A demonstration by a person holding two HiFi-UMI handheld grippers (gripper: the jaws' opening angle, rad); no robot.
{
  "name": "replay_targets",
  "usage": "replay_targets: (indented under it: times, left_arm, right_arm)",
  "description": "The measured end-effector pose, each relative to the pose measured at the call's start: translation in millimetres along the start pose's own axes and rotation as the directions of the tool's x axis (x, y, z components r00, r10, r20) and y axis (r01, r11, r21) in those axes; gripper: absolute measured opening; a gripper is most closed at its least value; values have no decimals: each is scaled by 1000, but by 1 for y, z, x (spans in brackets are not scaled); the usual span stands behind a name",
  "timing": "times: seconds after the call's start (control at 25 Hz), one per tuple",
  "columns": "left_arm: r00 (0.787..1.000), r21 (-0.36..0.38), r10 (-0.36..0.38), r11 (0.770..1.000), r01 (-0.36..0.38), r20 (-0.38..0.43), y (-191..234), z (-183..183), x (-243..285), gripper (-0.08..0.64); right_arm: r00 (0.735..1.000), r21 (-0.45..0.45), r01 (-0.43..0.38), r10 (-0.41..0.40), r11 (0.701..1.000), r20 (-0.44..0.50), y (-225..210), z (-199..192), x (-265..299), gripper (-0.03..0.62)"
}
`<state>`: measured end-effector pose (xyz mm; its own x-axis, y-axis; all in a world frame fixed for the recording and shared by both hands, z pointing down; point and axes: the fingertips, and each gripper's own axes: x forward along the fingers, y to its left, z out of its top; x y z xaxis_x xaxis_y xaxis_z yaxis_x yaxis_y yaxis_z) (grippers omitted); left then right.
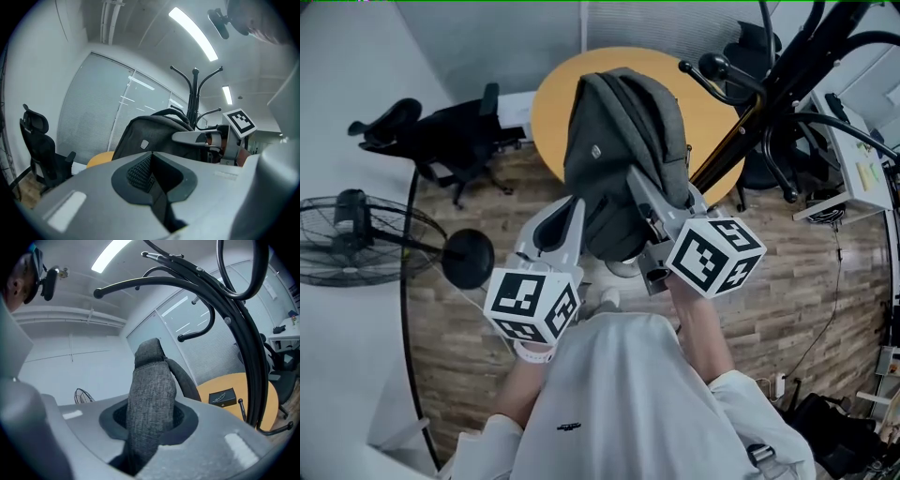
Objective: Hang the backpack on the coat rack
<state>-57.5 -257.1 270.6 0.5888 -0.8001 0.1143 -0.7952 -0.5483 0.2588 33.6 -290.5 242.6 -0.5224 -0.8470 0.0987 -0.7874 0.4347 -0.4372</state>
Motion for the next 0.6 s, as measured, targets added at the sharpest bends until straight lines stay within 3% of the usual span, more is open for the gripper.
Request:
replay_targets:
  times: [0.6]
  left_arm:
    - [1000,-18,0,1000,0,12,-1,2,34,18]
  right_arm:
    - [998,16,39,-40,999,53,-38,43,17,100]
